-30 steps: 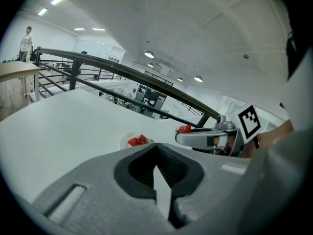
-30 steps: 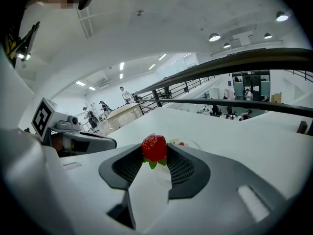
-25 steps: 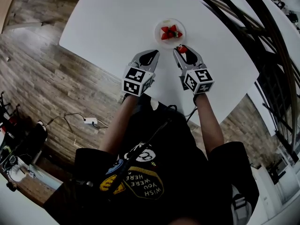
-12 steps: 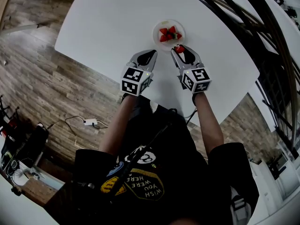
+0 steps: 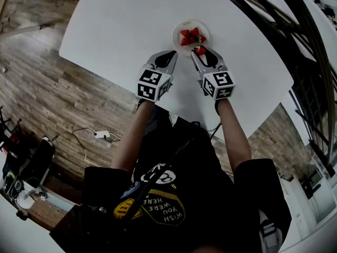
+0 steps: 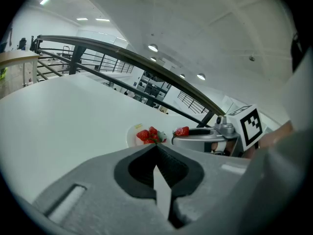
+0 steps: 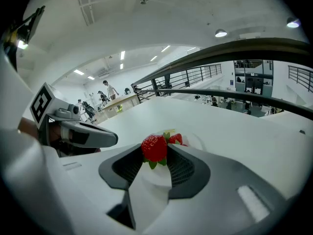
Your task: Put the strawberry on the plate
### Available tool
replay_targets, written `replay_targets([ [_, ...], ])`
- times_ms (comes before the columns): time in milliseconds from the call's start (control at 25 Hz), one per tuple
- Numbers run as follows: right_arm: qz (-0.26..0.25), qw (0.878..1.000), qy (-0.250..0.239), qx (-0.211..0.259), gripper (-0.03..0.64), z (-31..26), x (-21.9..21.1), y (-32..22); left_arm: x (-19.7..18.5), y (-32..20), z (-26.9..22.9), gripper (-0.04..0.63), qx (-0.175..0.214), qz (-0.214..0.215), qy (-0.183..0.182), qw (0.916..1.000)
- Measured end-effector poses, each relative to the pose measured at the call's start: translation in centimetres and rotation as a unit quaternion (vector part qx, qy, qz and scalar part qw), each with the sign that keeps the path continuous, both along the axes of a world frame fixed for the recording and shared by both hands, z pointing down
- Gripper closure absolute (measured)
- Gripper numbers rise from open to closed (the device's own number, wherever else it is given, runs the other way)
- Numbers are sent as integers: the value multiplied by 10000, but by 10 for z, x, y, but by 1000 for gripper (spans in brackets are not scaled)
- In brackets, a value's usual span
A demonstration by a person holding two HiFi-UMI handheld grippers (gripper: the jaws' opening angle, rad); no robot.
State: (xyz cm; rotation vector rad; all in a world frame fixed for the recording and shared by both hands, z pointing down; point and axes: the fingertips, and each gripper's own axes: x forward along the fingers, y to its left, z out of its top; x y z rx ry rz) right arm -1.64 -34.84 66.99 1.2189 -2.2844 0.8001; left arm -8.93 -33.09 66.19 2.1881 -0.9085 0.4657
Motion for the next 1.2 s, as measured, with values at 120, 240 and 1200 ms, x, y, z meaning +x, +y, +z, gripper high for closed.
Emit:
replay_targets([
  [120, -29, 9999, 115, -49, 457, 11, -1, -4, 0, 0, 2, 594, -36, -13, 1, 10000],
  [240, 24, 9998, 181, -113, 457, 18, 1, -6, 0, 5, 6, 594, -82, 0, -26, 10000],
  [1200, -156, 9947, 942, -384, 457, 56, -3, -4, 5, 7, 21, 594, -285, -43, 170, 9994],
])
